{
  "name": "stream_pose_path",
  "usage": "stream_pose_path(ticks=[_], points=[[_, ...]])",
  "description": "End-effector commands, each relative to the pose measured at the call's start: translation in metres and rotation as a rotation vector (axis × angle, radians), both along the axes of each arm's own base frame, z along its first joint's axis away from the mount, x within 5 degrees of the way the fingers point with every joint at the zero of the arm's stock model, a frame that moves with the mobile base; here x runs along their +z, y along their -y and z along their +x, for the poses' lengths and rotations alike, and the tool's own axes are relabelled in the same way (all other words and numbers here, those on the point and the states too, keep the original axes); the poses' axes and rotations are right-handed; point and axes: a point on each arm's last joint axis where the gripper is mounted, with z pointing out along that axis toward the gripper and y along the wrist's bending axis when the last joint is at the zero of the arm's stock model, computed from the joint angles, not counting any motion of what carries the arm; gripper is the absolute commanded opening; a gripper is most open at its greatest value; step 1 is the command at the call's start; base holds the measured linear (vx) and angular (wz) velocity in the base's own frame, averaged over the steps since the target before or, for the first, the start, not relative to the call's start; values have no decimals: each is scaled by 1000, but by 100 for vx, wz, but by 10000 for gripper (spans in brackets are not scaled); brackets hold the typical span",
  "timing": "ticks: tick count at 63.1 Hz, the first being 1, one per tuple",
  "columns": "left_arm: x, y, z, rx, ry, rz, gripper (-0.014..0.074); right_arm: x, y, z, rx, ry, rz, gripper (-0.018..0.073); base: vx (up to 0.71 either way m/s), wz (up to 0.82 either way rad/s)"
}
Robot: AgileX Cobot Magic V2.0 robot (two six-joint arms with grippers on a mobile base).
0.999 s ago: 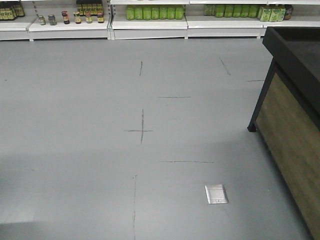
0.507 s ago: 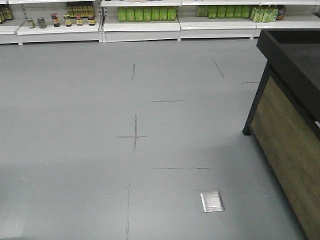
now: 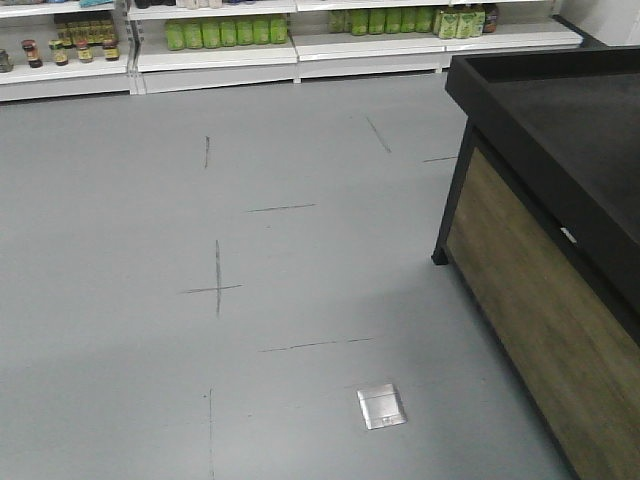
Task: Pick three apples into basket with both arms
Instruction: 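Drive the base forward along the aisle toward the fruit display, then drive the base up to the light-blue basket on the fruit display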
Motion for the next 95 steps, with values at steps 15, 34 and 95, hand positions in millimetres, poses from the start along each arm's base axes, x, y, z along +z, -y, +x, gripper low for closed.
stream_pose_path(ticks=[15, 34, 95], points=[[6, 1, -1, -9, 85, -22, -6, 3, 0, 0, 0, 75, -11, -8, 7, -27], [6, 1, -1, -9, 85, -22, -6, 3, 0, 0, 0, 75, -11, -8, 7, -27], [6, 1, -1, -9, 85, -22, -6, 3, 0, 0, 0, 75, -11, -8, 9, -35]])
